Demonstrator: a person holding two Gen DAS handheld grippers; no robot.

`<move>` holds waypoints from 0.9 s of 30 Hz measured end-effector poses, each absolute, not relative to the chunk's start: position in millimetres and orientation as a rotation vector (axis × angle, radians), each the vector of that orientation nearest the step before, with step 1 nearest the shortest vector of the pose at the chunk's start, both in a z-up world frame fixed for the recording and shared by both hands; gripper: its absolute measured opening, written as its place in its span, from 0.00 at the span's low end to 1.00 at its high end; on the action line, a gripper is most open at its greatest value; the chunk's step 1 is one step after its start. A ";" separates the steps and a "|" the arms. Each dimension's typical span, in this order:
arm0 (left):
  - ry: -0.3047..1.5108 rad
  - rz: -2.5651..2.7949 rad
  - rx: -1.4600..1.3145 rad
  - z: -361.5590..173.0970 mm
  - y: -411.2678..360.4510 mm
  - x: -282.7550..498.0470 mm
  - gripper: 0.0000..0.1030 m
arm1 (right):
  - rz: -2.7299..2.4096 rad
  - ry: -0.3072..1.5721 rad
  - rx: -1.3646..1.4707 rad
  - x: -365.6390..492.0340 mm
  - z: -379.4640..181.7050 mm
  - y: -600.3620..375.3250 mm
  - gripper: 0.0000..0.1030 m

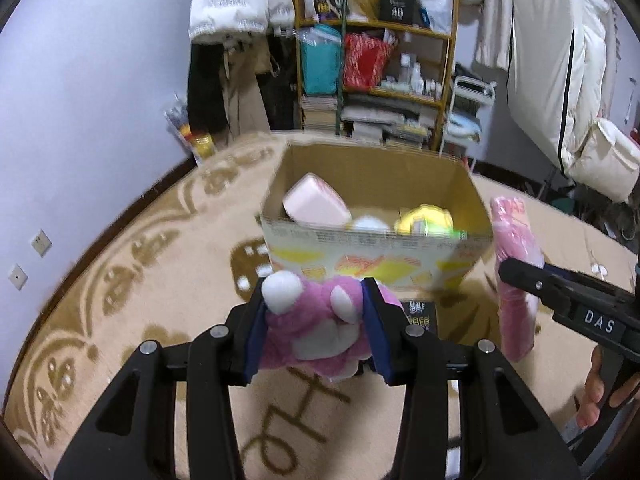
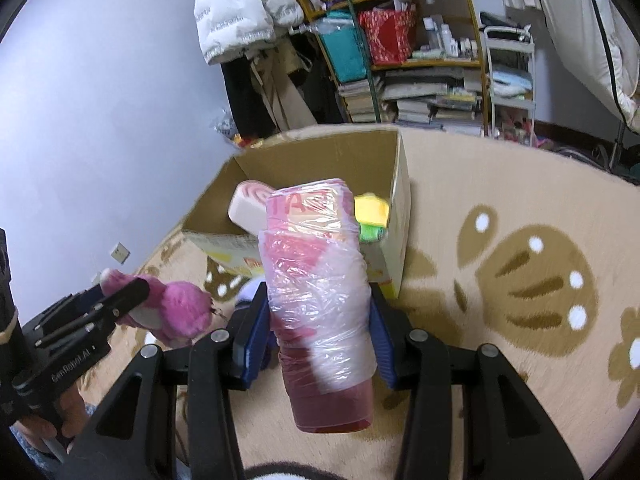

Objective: Organize soft objects
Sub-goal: 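Lift the pink plush and wrapped roll with both tools over the box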

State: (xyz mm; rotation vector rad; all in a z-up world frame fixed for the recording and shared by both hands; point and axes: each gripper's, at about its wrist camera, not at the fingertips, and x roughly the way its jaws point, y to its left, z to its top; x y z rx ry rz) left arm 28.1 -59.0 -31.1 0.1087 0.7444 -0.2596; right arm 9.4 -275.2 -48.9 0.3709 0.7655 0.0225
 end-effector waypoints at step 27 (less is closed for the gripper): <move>0.524 -0.241 0.123 15.8 -63.7 106.1 0.42 | -0.066 0.612 0.242 76.6 -12.2 -279.6 0.47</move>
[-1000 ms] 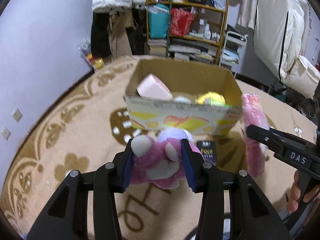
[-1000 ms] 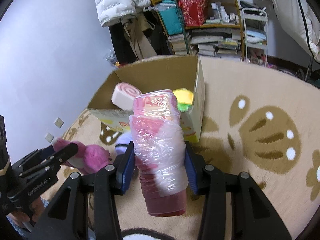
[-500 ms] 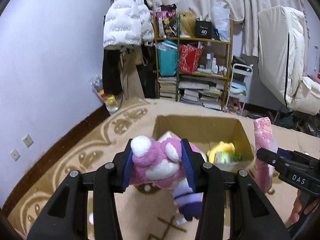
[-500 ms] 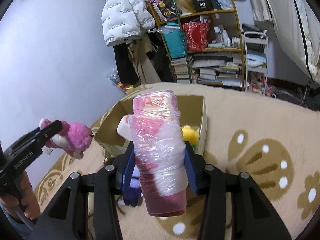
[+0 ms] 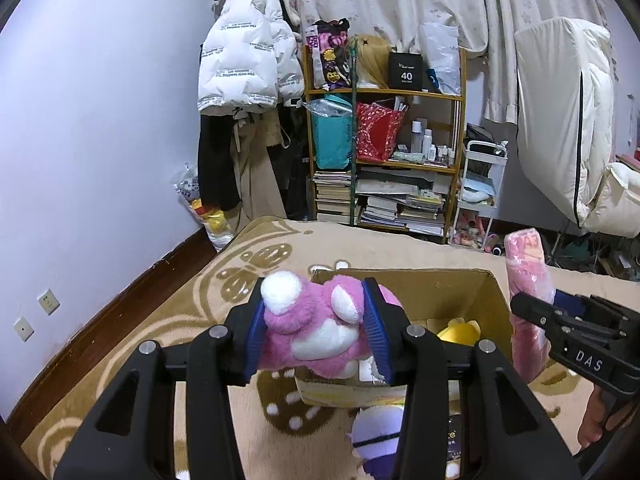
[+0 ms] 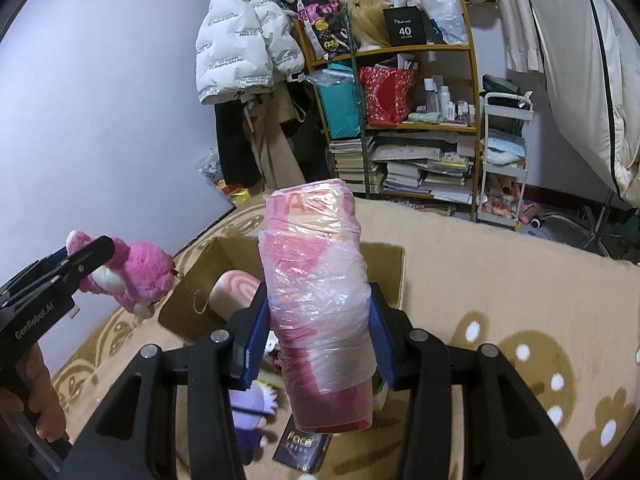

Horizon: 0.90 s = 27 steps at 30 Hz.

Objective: Organize soft objects
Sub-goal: 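Lift the pink plush and wrapped roll with both tools over the box, then open both tools to drop the pink plush and wrapped roll into the box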

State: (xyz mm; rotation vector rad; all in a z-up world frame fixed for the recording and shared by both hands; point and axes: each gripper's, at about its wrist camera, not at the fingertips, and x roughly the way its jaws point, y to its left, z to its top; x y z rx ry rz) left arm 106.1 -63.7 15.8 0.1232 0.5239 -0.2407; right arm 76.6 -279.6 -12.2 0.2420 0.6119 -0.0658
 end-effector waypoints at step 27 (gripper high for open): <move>0.677 -0.299 0.086 -39.1 -83.9 142.8 0.74 | -0.028 0.568 0.296 101.5 -35.8 -294.2 0.71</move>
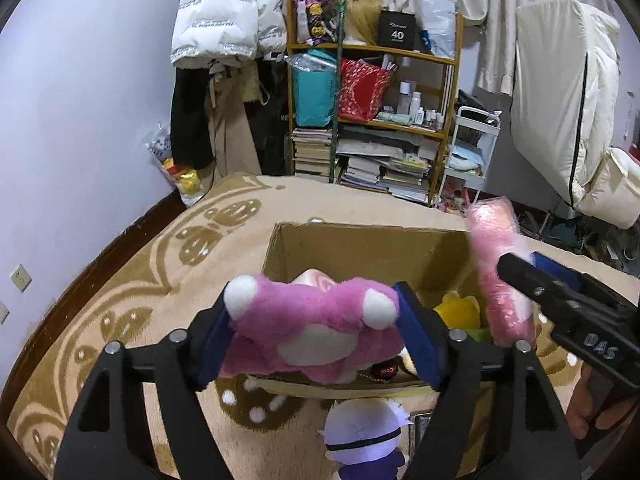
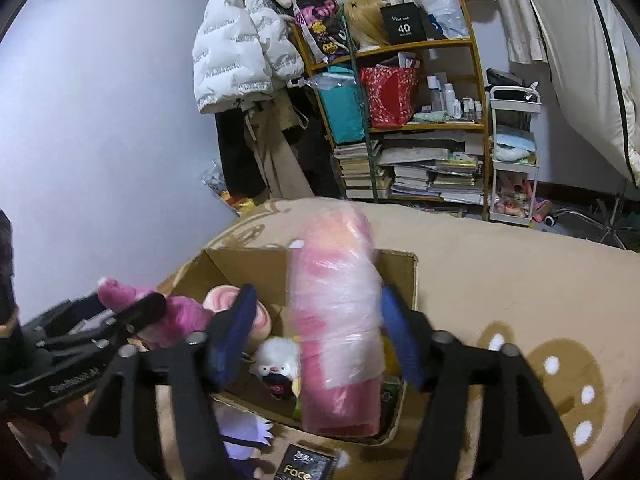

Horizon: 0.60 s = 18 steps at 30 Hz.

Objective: Organize soft objects
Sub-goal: 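Open both tools to drop the pink plush and wrapped roll into the box, then move both tools down toward the white-haired doll and black tissue pack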

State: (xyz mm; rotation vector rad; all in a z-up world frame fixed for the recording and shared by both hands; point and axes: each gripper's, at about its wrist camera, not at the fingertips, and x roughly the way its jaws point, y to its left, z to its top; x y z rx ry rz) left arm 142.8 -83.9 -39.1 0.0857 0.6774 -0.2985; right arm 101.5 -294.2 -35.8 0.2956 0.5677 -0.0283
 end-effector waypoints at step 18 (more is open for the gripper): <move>0.714 -0.305 0.092 -34.9 -77.1 131.4 0.93 | -0.028 0.564 0.318 76.1 -21.1 -293.8 0.89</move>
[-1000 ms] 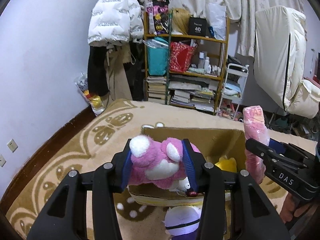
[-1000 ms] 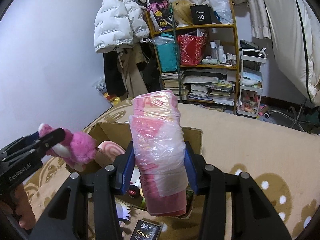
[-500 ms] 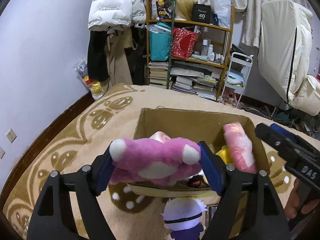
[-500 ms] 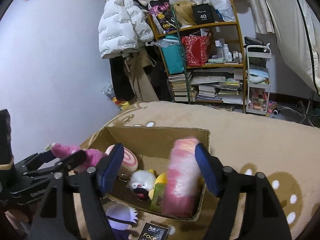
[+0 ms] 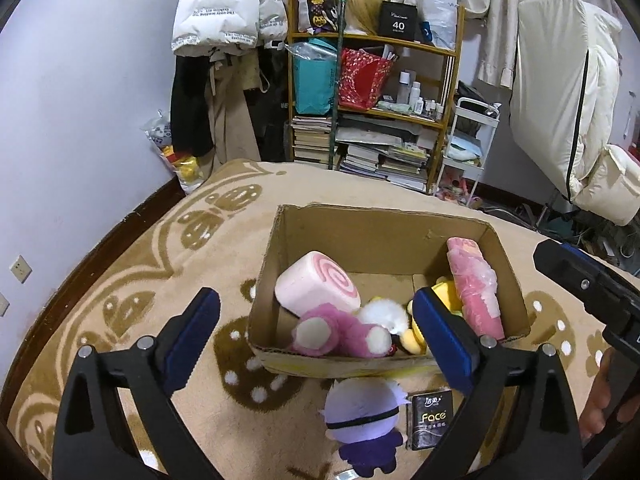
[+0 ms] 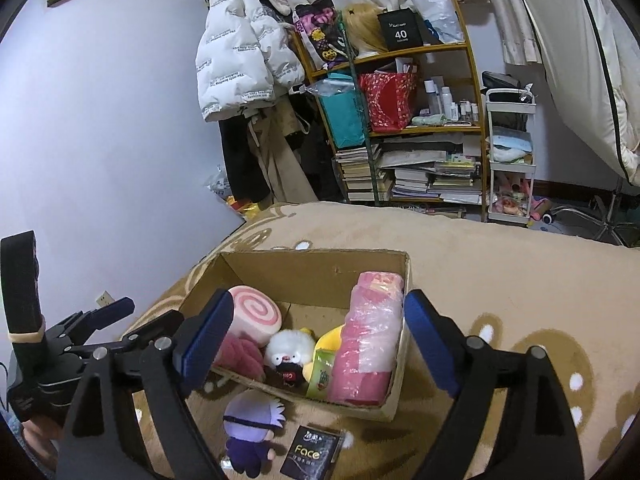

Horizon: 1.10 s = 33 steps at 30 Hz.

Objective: Organize soft objects
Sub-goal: 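Move both tools down toward the white-haired doll and black tissue pack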

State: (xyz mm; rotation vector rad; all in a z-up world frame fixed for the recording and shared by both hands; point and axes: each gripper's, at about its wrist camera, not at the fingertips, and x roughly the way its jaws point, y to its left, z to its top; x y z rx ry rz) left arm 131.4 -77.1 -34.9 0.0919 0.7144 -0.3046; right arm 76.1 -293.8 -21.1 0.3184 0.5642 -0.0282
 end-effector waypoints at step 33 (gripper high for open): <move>0.927 -0.236 0.124 -46.0 -38.2 62.9 0.94 | -0.058 0.755 0.285 7.9 -52.1 -258.8 0.95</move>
